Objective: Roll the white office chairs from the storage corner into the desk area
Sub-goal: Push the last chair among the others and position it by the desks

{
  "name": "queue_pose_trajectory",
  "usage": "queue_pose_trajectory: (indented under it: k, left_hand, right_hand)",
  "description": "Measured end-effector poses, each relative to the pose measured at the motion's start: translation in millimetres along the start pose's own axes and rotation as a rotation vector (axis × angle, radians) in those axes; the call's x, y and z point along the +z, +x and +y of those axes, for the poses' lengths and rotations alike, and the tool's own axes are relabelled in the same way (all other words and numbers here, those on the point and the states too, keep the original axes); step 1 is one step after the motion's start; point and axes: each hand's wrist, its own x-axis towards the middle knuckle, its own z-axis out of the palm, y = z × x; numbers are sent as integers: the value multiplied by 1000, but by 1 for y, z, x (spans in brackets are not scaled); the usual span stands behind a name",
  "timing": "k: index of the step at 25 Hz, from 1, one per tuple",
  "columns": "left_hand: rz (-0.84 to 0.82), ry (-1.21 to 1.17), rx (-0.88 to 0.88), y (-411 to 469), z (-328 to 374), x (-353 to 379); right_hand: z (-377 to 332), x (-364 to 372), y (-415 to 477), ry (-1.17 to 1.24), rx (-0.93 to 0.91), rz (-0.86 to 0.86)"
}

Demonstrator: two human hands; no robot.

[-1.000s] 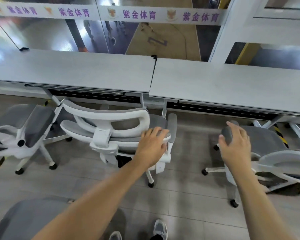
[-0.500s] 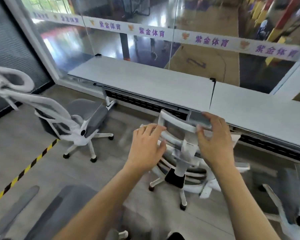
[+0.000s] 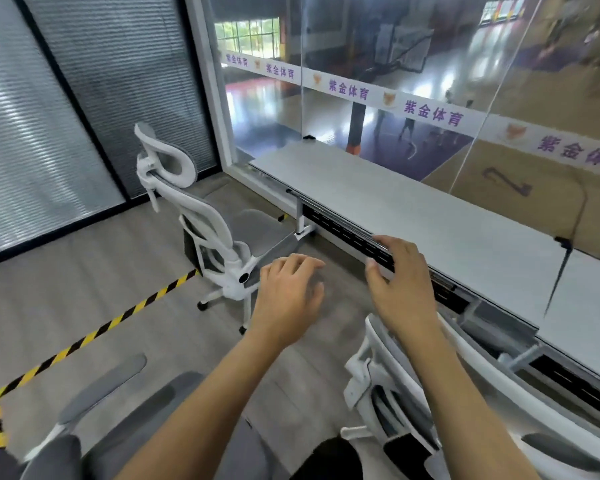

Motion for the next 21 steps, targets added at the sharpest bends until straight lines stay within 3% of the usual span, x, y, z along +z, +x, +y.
queue_pose_trajectory:
  k: [10, 15, 21]
  left_hand:
    - [50, 44, -168, 102, -131, 15]
    - [57, 71, -251, 187, -262, 26]
    - [-46, 97, -331, 265, -405, 16]
  right_hand:
    - [6, 139, 119, 28, -78, -166]
    - [-7, 269, 217, 5, -81, -244]
    - [-54, 406, 323, 15, -84, -364]
